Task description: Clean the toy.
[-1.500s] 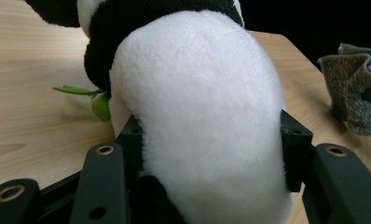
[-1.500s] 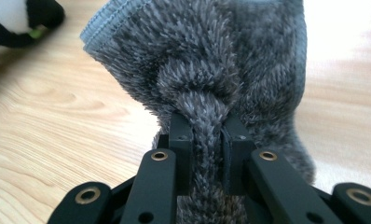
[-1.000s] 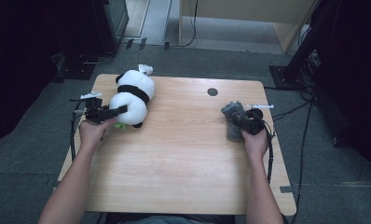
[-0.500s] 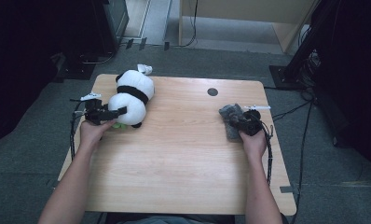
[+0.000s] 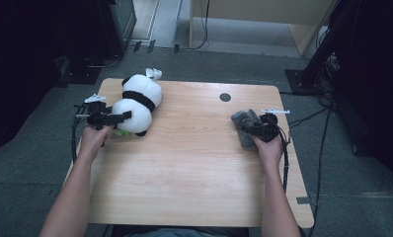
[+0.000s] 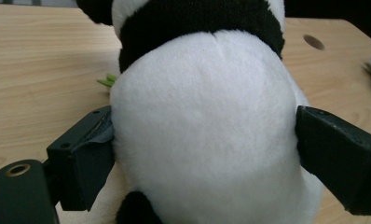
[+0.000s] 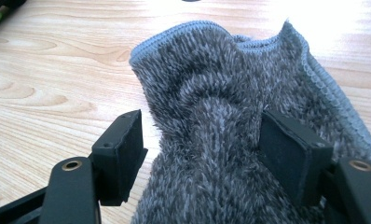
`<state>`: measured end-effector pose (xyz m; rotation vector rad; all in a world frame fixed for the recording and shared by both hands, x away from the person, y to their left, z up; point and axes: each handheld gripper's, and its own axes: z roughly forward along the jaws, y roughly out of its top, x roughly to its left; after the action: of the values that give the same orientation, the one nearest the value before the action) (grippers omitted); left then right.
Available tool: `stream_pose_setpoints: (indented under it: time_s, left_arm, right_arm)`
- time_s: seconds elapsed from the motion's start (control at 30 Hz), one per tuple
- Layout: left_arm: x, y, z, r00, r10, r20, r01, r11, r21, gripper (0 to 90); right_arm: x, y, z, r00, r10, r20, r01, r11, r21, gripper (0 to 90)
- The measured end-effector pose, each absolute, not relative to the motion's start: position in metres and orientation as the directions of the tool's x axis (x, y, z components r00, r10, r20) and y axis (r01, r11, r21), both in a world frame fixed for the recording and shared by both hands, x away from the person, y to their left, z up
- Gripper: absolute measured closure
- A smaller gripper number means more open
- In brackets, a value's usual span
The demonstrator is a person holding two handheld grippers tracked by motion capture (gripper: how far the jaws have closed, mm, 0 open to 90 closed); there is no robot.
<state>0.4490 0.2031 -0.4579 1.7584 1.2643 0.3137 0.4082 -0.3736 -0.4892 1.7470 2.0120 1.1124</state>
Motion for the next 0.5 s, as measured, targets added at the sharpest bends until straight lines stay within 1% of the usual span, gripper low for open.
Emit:
stream_pose_setpoints:
  time_s: [0.07, 0.2, 0.23, 0.3, 0.37, 0.5]
  left_arm:
    - [0.449, 0.206, -0.457, 0.438, 0.850, -0.294, 0.617, -0.047, 0.785, 9.2]
    - [0.448, 0.206, -0.454, 0.414, 0.869, -0.271, 0.605, -0.040, 0.795, 9.0]
    - [0.447, 0.206, -0.453, 0.413, 0.872, -0.262, 0.593, -0.039, 0.804, 6.6]
    - [0.444, 0.205, -0.448, 0.428, 0.868, -0.250, 0.565, -0.041, 0.824, 5.3]
    - [0.439, 0.205, -0.440, 0.445, 0.865, -0.231, 0.527, -0.045, 0.848, 7.1]
    - [0.435, 0.201, -0.433, 0.477, 0.851, -0.222, 0.516, -0.067, 0.854, 7.7]
  right_arm:
    - [0.407, -0.374, -0.487, -0.250, 0.928, 0.277, 0.727, -0.009, 0.686, 31.9]
    - [0.405, -0.372, -0.482, -0.259, 0.929, 0.266, 0.717, 0.001, 0.697, 32.1]
    - [0.404, -0.371, -0.481, -0.262, 0.928, 0.264, 0.716, 0.003, 0.698, 32.0]
    - [0.403, -0.369, -0.479, -0.269, 0.929, 0.253, 0.717, 0.018, 0.697, 32.0]
    - [0.402, -0.367, -0.476, -0.276, 0.930, 0.242, 0.714, 0.029, 0.700, 32.0]
    - [0.398, -0.363, -0.470, -0.289, 0.930, 0.230, 0.705, 0.044, 0.708, 31.9]
